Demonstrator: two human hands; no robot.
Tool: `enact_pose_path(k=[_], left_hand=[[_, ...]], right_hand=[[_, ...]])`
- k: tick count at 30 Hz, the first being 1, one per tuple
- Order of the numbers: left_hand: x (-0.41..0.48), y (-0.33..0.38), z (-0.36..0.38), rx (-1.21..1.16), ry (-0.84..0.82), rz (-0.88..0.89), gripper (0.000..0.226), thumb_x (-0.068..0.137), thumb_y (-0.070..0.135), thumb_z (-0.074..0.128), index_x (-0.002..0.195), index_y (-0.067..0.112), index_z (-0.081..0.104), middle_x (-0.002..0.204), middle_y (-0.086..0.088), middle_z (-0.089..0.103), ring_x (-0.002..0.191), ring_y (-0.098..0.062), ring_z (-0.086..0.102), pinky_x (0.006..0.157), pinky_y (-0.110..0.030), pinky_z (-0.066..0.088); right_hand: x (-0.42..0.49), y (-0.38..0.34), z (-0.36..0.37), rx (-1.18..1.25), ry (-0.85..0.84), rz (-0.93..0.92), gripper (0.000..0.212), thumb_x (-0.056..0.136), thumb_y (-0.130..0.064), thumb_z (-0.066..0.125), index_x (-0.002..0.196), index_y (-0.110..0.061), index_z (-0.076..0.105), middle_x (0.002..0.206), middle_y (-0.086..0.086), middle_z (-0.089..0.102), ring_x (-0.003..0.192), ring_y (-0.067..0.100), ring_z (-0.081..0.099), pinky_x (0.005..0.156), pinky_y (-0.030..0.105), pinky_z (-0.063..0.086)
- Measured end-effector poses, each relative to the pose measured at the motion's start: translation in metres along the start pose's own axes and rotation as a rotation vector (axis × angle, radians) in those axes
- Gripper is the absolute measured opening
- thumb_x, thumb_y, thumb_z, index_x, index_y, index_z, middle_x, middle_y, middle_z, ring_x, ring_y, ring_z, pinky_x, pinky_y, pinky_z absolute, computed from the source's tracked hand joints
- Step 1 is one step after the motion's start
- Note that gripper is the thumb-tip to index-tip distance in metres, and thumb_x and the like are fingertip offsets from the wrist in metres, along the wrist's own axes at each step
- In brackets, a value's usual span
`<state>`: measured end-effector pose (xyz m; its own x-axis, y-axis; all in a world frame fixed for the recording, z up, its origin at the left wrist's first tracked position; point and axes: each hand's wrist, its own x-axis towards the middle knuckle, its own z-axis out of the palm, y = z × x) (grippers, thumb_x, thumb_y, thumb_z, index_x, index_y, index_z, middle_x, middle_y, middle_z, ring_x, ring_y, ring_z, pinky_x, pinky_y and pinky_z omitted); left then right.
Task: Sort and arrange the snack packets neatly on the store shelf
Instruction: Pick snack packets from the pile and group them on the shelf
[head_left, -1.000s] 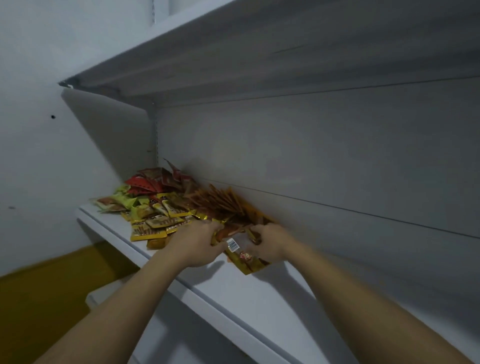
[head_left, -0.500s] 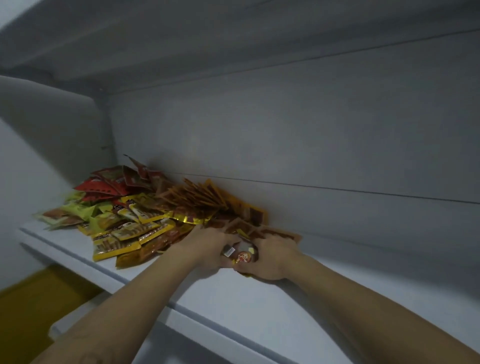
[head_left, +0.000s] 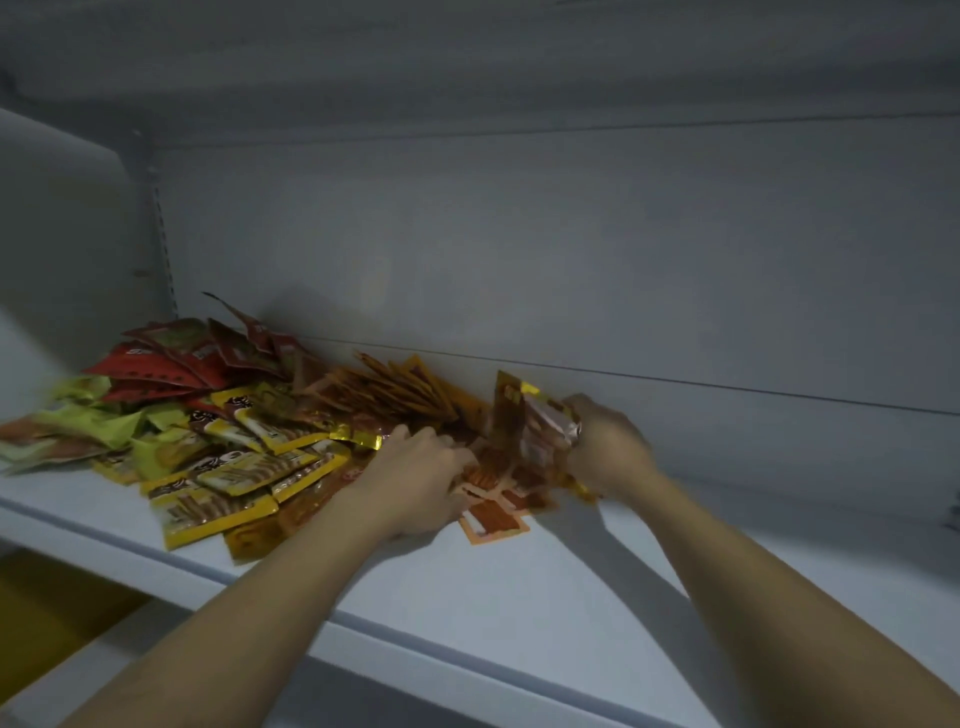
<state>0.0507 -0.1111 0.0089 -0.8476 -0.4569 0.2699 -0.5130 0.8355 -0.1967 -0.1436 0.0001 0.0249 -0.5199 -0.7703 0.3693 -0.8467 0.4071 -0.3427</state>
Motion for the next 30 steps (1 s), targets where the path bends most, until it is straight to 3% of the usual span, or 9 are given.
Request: enact_pose_path(k=[3,8,12,15,17,21,23,27,30], left_hand=[[0.002,-0.013,-0.002,0.036,0.097,-0.024,0.045,0.095,0.051,0.049,0.134,0.031,0.050,0.131,0.003,0.055,0.120,-0.022,0.045,0.096,-0.042,0.031],[-0.006,-0.038,-0.002,0.071,0.062,-0.109,0.068,0.086,0.071,0.050,0.141,0.032,0.045,0.137,0.001,0.049,0.127,-0.024,0.039,0.100,-0.046,0.033],[-0.018,-0.049,-0.004,0.060,-0.028,-0.157,0.091,0.069,0.087,0.051,0.137,0.027,0.040,0.136,-0.001,0.045,0.128,-0.024,0.038,0.102,-0.048,0.033],[-0.030,-0.059,-0.005,0.030,-0.114,-0.190,0.105,0.063,0.091,0.051,0.144,0.026,0.032,0.147,-0.002,0.038,0.136,-0.024,0.034,0.110,-0.050,0.030],[-0.038,-0.065,-0.003,0.042,-0.149,-0.207,0.107,0.064,0.089,0.052,0.146,0.025,0.030,0.151,-0.002,0.036,0.138,-0.024,0.034,0.112,-0.049,0.029],[-0.047,-0.070,0.007,0.054,-0.127,-0.229,0.090,0.072,0.081,0.055,0.138,0.024,0.035,0.135,-0.001,0.047,0.124,-0.024,0.048,0.092,-0.040,0.042],[-0.047,-0.071,0.009,0.054,-0.086,-0.222,0.080,0.074,0.076,0.059,0.132,0.025,0.038,0.127,0.001,0.049,0.118,-0.023,0.051,0.080,-0.037,0.041],[-0.046,-0.075,0.010,0.021,-0.146,-0.240,0.083,0.074,0.075,0.060,0.137,0.029,0.034,0.133,0.003,0.049,0.120,-0.022,0.051,0.074,-0.035,0.037],[-0.049,-0.077,0.013,0.070,-0.113,-0.256,0.074,0.080,0.074,0.054,0.138,0.030,0.039,0.132,0.004,0.054,0.117,-0.022,0.055,0.077,-0.036,0.042]], right_hand=[[-0.004,-0.014,0.007,-0.083,0.236,-0.040,0.050,0.086,-0.018,0.064,0.133,-0.025,0.048,0.117,0.002,0.058,0.103,0.029,0.060,0.073,0.031,0.045],[-0.002,-0.033,0.025,-0.215,0.134,-0.157,0.052,0.080,-0.005,0.059,0.129,-0.021,0.051,0.118,0.002,0.062,0.102,0.027,0.062,0.069,0.028,0.042],[-0.001,-0.042,0.042,-0.194,-0.163,-0.285,0.043,0.085,-0.037,0.066,0.126,-0.029,0.055,0.118,0.002,0.058,0.109,0.028,0.059,0.078,0.032,0.048],[-0.005,-0.043,0.055,-0.119,-0.185,-0.294,0.057,0.077,-0.058,0.068,0.127,-0.033,0.055,0.117,0.000,0.052,0.111,0.025,0.055,0.080,0.031,0.044],[-0.007,-0.040,0.059,-0.087,-0.174,-0.288,0.067,0.073,-0.069,0.066,0.130,-0.037,0.052,0.125,0.001,0.049,0.118,0.026,0.049,0.092,0.034,0.045],[-0.018,-0.043,0.064,0.077,-0.356,-0.244,0.095,0.062,-0.088,0.053,0.144,-0.044,0.034,0.143,0.000,0.042,0.131,0.025,0.043,0.108,0.044,0.039],[-0.020,-0.048,0.066,0.172,-0.354,-0.219,0.098,0.057,-0.095,0.042,0.141,-0.044,0.040,0.145,-0.002,0.043,0.134,0.022,0.041,0.110,0.045,0.036],[-0.021,-0.050,0.067,0.275,-0.265,-0.117,0.062,0.078,-0.078,0.052,0.125,-0.037,0.055,0.135,0.000,0.051,0.126,0.022,0.048,0.104,0.043,0.042],[-0.023,-0.049,0.069,0.194,-0.201,-0.089,0.082,0.072,-0.057,0.078,0.139,-0.028,0.043,0.136,0.005,0.049,0.126,0.027,0.048,0.104,0.041,0.043]])
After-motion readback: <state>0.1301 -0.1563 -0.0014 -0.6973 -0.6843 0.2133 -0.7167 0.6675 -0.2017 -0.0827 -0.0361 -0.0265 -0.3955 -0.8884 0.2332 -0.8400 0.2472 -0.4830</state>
